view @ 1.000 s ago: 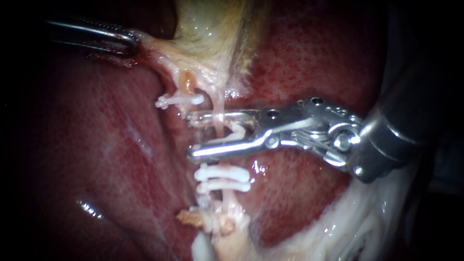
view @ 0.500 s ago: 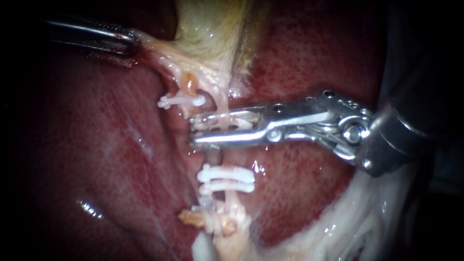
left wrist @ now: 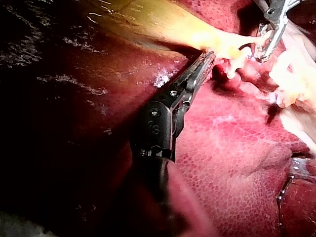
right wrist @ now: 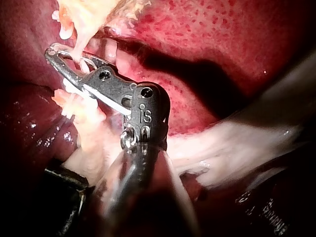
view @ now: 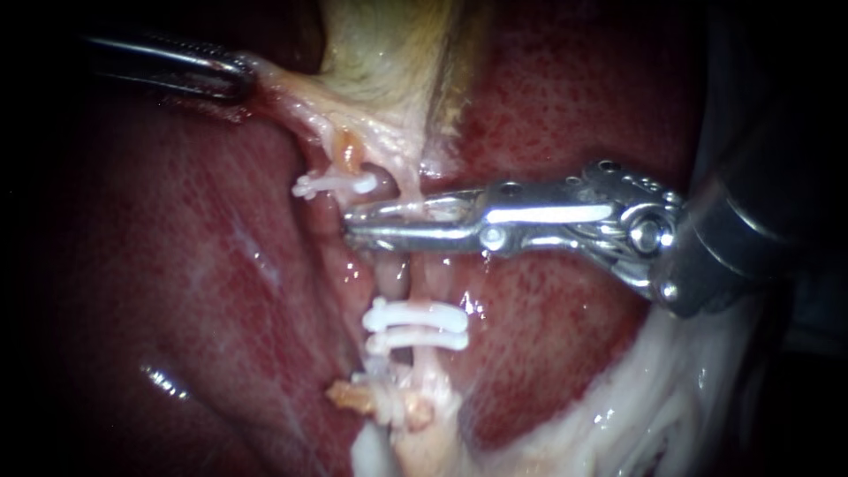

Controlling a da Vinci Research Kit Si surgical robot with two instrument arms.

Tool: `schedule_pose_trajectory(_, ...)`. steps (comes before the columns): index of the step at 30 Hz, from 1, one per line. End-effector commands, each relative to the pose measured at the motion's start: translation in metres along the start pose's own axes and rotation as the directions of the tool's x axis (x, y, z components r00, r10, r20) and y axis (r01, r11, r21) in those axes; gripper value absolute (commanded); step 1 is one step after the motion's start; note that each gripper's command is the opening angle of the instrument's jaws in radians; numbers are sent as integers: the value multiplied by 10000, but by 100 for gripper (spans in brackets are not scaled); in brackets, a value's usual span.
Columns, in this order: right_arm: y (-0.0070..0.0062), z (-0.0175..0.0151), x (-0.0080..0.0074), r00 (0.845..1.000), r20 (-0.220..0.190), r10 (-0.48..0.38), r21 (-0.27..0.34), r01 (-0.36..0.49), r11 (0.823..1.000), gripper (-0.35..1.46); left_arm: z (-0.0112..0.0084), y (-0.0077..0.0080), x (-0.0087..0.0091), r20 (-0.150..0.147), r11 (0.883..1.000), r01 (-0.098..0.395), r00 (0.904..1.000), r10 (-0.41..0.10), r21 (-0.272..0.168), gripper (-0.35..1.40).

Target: Clipping third clip right tube

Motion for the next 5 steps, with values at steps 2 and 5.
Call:
schedule_pose_trajectory(2, 2, 0, -2, 10000, 0, 50, -8, -50, 10000, -35, 0, -1, -1, 2, 10000, 8, 10000, -8, -1, -35)
schedule_pose_trajectory(5, 5, 0, -5, 9999, 137, 29, 212, -32, 9998, -33, 1, -2, -1, 1, 10000, 9, 10000, -9, 1, -35)
